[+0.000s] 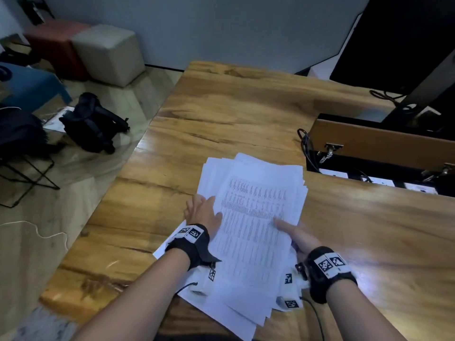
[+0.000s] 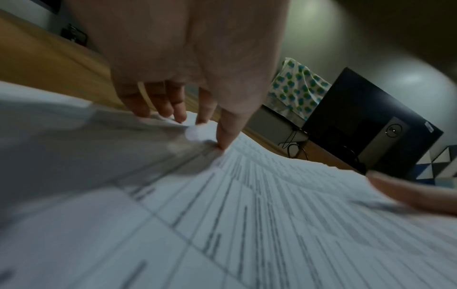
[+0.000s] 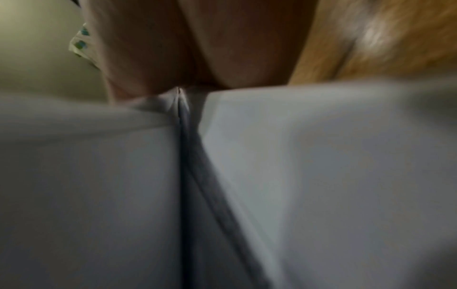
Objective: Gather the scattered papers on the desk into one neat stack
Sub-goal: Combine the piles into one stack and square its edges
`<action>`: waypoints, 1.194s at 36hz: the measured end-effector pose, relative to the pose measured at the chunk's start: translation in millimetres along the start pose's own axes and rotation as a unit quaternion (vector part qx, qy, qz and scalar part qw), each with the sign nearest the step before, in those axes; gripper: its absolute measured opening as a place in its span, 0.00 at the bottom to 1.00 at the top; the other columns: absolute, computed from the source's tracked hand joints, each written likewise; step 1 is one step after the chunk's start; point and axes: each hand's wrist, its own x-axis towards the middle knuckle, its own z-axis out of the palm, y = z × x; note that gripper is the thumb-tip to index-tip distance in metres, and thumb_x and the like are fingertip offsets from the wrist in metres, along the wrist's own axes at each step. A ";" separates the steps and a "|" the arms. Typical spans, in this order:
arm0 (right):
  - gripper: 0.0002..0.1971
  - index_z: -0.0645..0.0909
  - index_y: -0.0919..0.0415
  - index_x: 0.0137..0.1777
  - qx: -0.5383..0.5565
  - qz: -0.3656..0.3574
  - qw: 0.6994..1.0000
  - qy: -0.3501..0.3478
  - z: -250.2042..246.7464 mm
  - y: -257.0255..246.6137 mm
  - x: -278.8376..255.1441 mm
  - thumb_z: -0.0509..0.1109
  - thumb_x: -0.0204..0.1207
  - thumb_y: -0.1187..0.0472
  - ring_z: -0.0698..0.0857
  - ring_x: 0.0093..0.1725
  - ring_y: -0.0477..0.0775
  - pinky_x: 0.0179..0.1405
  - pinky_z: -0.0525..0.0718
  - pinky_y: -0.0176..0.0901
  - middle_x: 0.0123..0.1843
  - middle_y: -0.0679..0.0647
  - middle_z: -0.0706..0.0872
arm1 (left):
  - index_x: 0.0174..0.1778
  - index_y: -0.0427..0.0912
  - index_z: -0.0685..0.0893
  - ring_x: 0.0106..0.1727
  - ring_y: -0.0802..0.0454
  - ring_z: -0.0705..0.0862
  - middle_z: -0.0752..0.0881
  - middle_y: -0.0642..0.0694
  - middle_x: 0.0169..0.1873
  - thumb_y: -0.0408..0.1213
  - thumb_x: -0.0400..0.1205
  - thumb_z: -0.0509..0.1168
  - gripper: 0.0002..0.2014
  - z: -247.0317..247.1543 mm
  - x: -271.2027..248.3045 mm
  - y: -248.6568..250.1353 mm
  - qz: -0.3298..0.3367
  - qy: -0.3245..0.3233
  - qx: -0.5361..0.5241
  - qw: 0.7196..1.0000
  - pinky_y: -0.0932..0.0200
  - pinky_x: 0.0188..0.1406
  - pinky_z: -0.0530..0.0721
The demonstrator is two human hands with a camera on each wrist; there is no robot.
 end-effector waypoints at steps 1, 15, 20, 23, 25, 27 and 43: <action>0.23 0.78 0.61 0.72 -0.033 -0.009 0.999 0.010 3.3 -1.8 0.1 0.75 0.78 0.66 0.90 0.58 0.65 0.60 0.87 0.64 0.64 0.63 0.89 | 0.71 0.52 0.76 0.70 0.42 0.65 0.68 0.44 0.70 0.46 0.80 0.63 0.22 -1.5 -1.4 -2.9 0.005 0.002 0.004 1.000 0.47 0.70 0.71; 0.20 0.79 0.64 0.69 -0.047 -0.087 0.991 -0.087 -8.2 -34.5 -47.8 0.68 0.77 0.72 0.88 0.64 0.67 0.64 0.85 0.65 0.64 0.64 0.89 | 0.69 0.44 0.78 0.57 0.49 0.89 0.90 0.47 0.58 0.64 0.43 0.84 0.57 -85.2 7.9 -35.2 -0.013 -0.153 -0.440 0.885 0.49 0.55 0.87; 0.18 0.78 0.69 0.71 0.041 -0.063 0.997 -0.012 -1.5 -21.6 -29.0 0.64 0.82 0.70 0.87 0.64 0.69 0.65 0.84 0.67 0.65 0.68 0.88 | 0.58 0.43 0.87 0.56 0.44 0.90 0.92 0.41 0.56 0.54 0.44 0.88 0.45 -75.8 5.0 -21.7 0.013 -0.230 -0.505 0.832 0.44 0.58 0.87; 0.17 0.79 0.67 0.71 0.043 -0.044 0.998 0.031 9.9 -10.2 -16.3 0.66 0.83 0.68 0.88 0.62 0.69 0.66 0.81 0.71 0.63 0.67 0.89 | 0.57 0.41 0.87 0.53 0.46 0.91 0.92 0.42 0.54 0.54 0.42 0.88 0.46 -64.8 3.7 -14.3 0.003 -0.225 -0.507 0.832 0.49 0.52 0.89; 0.16 0.79 0.67 0.70 0.029 -0.035 0.998 0.044 14.9 -4.9 -12.0 0.67 0.83 0.67 0.89 0.59 0.67 0.60 0.86 0.67 0.62 0.66 0.90 | 0.62 0.40 0.85 0.58 0.44 0.89 0.91 0.42 0.57 0.55 0.45 0.88 0.49 -62.0 3.2 -13.7 -0.011 -0.229 -0.496 0.837 0.46 0.59 0.87; 0.15 0.80 0.67 0.69 0.010 -0.033 0.998 0.051 17.5 -1.5 -9.9 0.67 0.83 0.67 0.90 0.57 0.66 0.56 0.88 0.63 0.60 0.65 0.90 | 0.66 0.39 0.85 0.60 0.43 0.88 0.90 0.41 0.59 0.54 0.49 0.87 0.48 -60.3 3.5 -16.7 -0.031 -0.234 -0.480 0.845 0.45 0.63 0.85; 0.11 0.87 0.55 0.53 -0.122 -0.327 0.937 0.026 29.1 -81.8 -77.6 0.70 0.79 0.71 0.91 0.48 0.42 0.45 0.87 0.35 0.47 0.44 0.94 | 0.53 0.34 0.86 0.44 0.58 0.92 0.94 0.51 0.41 0.17 0.71 0.73 0.16 -129.7 -17.4 23.3 0.098 0.004 -0.554 0.827 0.66 0.41 0.88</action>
